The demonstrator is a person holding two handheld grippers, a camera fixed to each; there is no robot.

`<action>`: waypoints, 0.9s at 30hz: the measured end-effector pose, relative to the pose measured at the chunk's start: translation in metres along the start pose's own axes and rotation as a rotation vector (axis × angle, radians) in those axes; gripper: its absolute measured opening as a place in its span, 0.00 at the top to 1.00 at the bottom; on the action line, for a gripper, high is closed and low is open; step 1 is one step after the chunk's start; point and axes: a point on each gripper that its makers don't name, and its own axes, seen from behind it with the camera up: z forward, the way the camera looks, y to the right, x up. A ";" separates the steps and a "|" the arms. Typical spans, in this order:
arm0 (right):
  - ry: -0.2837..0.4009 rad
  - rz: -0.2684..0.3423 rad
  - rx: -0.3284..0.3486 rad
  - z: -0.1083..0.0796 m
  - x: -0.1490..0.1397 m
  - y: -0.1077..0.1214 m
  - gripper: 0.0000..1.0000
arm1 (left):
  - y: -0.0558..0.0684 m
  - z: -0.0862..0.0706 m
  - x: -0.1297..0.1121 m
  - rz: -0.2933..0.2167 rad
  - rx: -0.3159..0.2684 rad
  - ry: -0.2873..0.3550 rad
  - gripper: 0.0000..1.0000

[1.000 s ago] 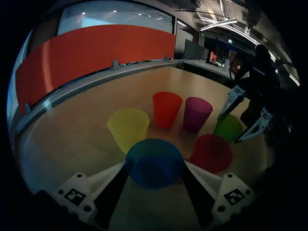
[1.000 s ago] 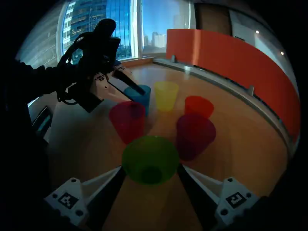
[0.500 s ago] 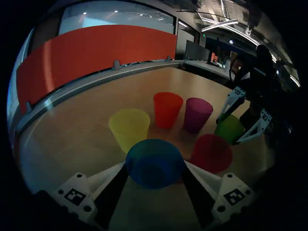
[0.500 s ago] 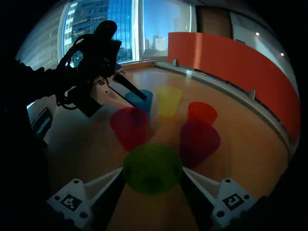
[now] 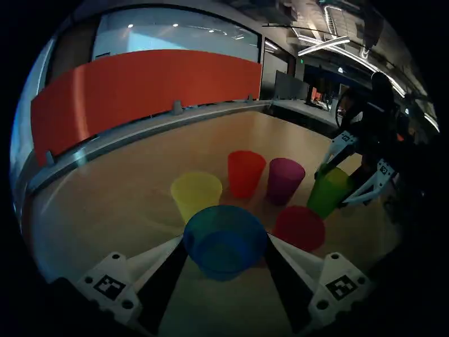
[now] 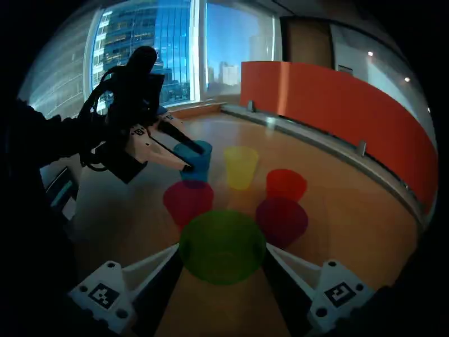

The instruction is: Pour water

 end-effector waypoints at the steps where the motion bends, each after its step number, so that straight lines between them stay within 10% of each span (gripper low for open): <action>1: 0.009 -0.003 -0.003 -0.002 0.005 0.000 0.09 | 0.000 -0.003 0.004 0.002 0.005 0.012 0.12; 27: 0.269 -0.066 -0.051 -0.031 0.119 -0.003 0.09 | 0.016 -0.079 0.089 0.041 0.072 0.296 0.12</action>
